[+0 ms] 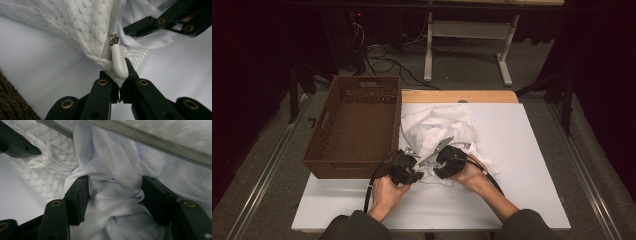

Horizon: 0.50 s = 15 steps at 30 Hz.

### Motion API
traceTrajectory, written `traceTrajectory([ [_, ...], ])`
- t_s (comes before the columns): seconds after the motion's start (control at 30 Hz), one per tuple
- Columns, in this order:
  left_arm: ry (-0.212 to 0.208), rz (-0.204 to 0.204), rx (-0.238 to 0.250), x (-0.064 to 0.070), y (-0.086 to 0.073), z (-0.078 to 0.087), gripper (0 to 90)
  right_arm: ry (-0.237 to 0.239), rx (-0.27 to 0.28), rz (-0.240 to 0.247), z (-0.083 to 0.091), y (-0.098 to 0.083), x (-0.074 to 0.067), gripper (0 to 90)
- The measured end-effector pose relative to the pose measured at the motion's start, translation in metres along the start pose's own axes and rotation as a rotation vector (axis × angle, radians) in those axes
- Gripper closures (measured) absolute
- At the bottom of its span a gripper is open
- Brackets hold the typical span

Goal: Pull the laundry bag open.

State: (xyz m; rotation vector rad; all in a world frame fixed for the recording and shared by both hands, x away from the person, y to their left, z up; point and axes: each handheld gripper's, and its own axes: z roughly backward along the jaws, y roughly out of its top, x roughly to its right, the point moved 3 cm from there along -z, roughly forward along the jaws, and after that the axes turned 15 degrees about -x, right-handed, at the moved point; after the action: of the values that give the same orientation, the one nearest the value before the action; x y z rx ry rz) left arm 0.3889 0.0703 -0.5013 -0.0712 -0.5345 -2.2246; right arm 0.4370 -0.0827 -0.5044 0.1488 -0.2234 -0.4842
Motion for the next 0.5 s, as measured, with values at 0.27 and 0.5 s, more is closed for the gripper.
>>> traceTrajectory([
  [0.27, 0.006, -0.029, -0.026, 0.005, 0.0, -0.002, 87.4, -0.042, -0.003, -0.028, -0.008, 0.011, -0.002, 81.6],
  [0.5, 0.0, -0.059, -0.018, 0.015, 0.001, -0.001, 87.6, -0.018, 0.104, -0.164, 0.007, 0.018, 0.02, 83.1],
])
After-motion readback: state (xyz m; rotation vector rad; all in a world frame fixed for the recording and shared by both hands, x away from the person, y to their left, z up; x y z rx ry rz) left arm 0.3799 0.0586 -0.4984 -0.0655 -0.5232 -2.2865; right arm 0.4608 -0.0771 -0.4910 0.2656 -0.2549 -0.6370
